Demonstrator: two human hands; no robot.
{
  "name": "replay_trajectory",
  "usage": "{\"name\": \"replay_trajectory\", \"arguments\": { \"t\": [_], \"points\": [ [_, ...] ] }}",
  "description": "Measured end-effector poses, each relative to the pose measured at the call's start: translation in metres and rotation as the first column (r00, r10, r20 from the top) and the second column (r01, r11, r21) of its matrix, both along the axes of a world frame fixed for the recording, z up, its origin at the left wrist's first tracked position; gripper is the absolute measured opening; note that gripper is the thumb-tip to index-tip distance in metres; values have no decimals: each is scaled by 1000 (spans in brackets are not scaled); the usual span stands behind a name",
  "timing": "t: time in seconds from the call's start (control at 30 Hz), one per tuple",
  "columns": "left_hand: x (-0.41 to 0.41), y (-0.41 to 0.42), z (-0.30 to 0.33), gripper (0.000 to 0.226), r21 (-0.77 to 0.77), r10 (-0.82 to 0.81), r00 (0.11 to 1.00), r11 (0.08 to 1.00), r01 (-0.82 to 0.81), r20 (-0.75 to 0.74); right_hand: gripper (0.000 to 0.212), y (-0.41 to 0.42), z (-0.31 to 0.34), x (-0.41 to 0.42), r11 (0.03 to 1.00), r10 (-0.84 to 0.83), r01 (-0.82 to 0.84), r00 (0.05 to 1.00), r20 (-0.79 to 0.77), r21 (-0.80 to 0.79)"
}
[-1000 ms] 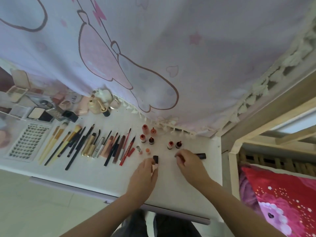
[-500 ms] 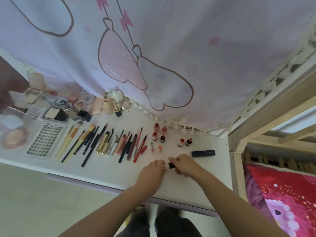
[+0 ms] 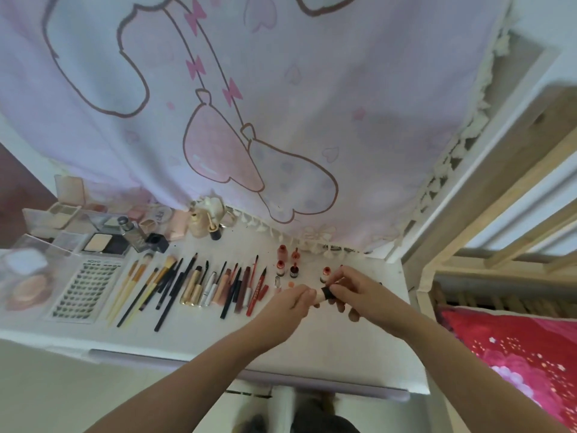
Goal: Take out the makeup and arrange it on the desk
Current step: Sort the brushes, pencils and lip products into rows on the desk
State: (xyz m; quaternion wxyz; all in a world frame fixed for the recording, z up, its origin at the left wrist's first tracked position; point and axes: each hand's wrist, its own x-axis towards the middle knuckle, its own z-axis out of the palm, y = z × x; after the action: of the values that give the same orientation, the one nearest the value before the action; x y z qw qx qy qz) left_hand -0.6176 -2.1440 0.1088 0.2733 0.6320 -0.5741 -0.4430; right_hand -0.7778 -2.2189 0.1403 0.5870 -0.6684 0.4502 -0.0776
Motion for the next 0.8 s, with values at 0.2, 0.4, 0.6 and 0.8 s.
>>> {"name": "replay_trajectory", "arguments": {
  "t": [0.2,0.4,0.6,0.8],
  "points": [
    [1,-3,11,27,-28,-39,999,999,39,3,39,-3,15,2,998,61,-58,993,-102,24],
    [10,-8,12,28,-9,-4,999,1000,3,-46,31,-12,21,4,995,91,-87,993,-74,50],
    [15,-11,13,28,-1,-16,999,1000,16,-31,22,-17,17,9,988,154,-154,984,-94,8],
    [15,-15,14,28,3,-21,1000,1000,21,-12,48,-23,18,8,986,133,-118,984,-123,117]
  ]
}}
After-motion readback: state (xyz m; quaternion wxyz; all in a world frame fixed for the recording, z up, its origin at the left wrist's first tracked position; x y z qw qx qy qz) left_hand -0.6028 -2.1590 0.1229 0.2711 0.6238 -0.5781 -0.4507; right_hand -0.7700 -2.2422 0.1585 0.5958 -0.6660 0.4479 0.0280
